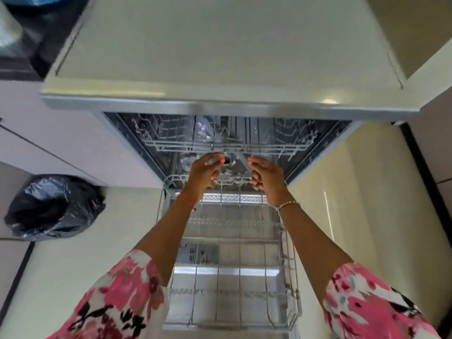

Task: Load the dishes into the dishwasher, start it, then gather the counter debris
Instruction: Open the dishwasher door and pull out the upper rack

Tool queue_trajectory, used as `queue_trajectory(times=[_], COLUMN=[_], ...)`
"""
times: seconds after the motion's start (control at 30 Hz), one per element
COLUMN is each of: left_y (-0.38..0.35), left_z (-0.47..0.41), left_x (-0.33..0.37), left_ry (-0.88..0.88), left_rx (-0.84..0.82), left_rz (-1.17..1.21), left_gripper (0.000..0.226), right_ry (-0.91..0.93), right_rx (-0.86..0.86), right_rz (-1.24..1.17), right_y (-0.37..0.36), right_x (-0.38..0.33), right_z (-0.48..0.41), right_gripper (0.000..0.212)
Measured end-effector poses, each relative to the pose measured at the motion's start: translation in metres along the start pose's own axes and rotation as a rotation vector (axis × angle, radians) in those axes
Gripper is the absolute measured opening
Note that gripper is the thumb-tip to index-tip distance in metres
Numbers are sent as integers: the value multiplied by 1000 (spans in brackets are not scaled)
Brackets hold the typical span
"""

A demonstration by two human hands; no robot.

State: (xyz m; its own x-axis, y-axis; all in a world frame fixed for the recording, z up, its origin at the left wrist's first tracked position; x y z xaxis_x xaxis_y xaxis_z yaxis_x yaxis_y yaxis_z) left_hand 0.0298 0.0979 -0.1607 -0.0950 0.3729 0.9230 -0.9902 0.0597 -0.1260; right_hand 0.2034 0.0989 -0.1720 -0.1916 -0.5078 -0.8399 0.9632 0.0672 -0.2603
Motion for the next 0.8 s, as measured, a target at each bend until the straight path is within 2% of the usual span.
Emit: queue_trajectory(times=[0.07, 0.17, 0.27, 0.37, 0.43, 0.63, 0.8], left_y=[5, 17, 27, 33, 34, 24, 14], left_z=[-25, -54, -65, -72, -73, -44, 18], left_x=[7, 7, 3, -3, -3, -18, -45], left_ry=[-37, -95, -106, -84, -82, -32, 60], left_rx=[25, 69, 41, -2, 19, 28, 15], left_rz=[-23, -103, -235, -319, -338, -261, -140], left_gripper=[23, 29, 21, 5, 2, 5, 19], right_ry=[41, 88, 54, 68, 80, 58, -11], right_rx=[11, 6, -28, -33, -23, 22, 24], right_rz=[48, 156, 260, 338, 366, 334, 382], right_y=[1, 6, 6, 1, -2, 1, 7], right_x=[-15, -25, -22, -22, -22, -7, 27], right_z=[-26, -58, -70, -76, -77, -51, 3], right_gripper=[14, 25, 25, 14, 10, 7, 7])
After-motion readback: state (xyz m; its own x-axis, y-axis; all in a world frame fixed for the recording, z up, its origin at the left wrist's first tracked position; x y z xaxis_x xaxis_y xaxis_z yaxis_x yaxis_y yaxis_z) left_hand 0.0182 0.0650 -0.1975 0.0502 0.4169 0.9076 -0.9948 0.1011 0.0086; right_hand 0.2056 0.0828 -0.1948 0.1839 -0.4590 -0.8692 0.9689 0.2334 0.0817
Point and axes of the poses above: each hand's wrist, its own z-axis away from the middle knuckle, its own y-axis out of the back of the hand, x = y × z, the point moved 6 cm from there along -z, towards the middle knuckle, and after that the axes turned 11 degrees about -x, right-handed, at the moved point
